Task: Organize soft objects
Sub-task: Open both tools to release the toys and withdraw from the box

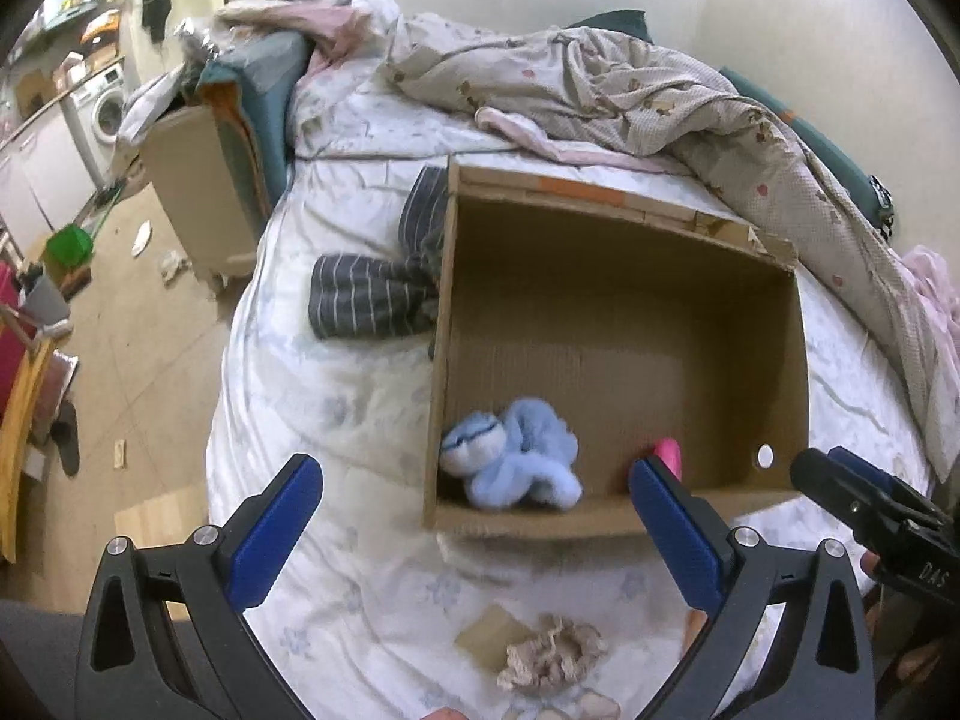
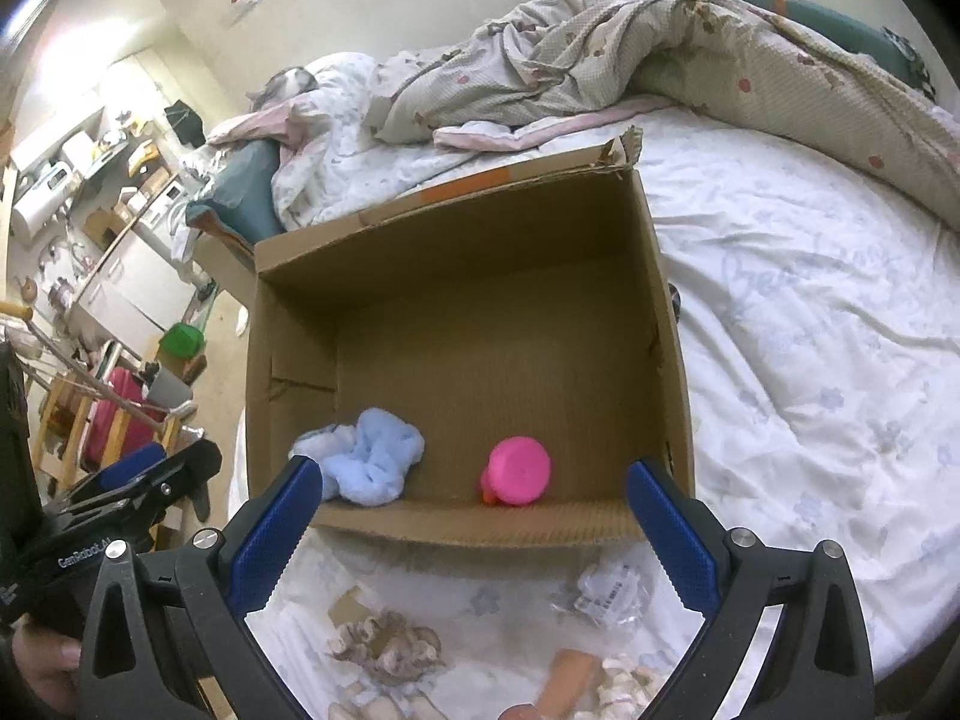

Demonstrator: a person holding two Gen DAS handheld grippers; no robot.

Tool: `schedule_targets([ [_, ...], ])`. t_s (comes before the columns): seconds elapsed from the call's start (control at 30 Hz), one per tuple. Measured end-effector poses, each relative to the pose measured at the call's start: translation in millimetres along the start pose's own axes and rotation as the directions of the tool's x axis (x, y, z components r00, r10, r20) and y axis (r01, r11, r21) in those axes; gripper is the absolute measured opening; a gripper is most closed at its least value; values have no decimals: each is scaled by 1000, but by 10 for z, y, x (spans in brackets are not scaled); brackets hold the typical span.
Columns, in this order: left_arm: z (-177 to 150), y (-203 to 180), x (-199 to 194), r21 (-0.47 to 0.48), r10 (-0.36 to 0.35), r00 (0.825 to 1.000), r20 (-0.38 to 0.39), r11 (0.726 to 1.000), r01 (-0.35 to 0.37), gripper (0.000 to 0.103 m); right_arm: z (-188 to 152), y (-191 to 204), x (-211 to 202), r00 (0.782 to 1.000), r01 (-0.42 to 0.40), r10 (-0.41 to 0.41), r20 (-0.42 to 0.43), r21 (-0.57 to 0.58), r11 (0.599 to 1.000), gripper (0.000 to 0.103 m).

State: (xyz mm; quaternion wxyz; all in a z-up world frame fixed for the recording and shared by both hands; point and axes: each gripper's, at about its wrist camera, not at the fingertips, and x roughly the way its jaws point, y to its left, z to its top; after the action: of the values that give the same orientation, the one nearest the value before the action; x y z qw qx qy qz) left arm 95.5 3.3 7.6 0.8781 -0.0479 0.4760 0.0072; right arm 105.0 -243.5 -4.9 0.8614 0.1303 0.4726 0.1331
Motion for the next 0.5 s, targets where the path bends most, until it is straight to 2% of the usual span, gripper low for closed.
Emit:
schedule_targets([
  [0.17, -113, 27, -98, 16, 29, 999, 21, 999, -29, 102, -60, -15, -61, 1000, 9, -9, 0, 7, 1000, 103],
  [0.5, -347, 120, -167, 8, 40, 999, -11, 999, -40, 102, -226, -61, -144, 1000, 13, -13, -26, 16, 1000, 103],
])
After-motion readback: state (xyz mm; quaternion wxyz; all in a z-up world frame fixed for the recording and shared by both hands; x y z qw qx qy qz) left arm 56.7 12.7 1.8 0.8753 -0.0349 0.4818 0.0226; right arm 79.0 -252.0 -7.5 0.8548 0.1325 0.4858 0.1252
